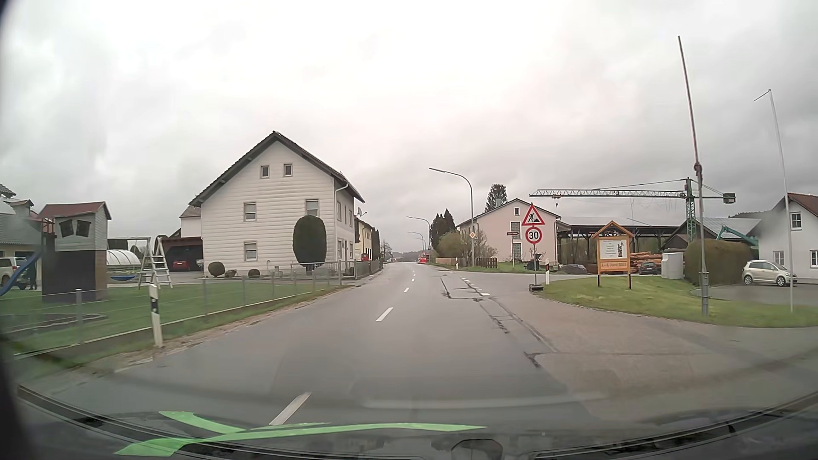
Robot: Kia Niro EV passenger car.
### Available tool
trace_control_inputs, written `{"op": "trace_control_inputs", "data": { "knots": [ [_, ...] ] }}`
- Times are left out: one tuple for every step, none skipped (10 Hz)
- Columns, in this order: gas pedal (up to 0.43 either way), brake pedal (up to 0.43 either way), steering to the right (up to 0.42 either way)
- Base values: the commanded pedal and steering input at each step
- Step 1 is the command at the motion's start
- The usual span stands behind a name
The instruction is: Follow the waypoints while adhering to traffic rules and regulations
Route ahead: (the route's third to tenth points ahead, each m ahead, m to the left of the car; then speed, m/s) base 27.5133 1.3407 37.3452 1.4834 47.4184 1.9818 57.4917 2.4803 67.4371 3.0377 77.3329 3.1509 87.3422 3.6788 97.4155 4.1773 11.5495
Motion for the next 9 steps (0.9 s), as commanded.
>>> {"op": "trace_control_inputs", "data": {
  "knots": [
    [0.0, 0.085, 0.009],
    [0.0, 0.085, 0.004],
    [0.0, 0.091, 0.003],
    [0.0, 0.098, 0.003],
    [0.0, 0.104, 0.003],
    [0.0, 0.11, 0.003],
    [0.0, 0.098, 0.002],
    [0.0, 0.061, 0.001],
    [0.0, 0.012, 0.001]
  ]
}}
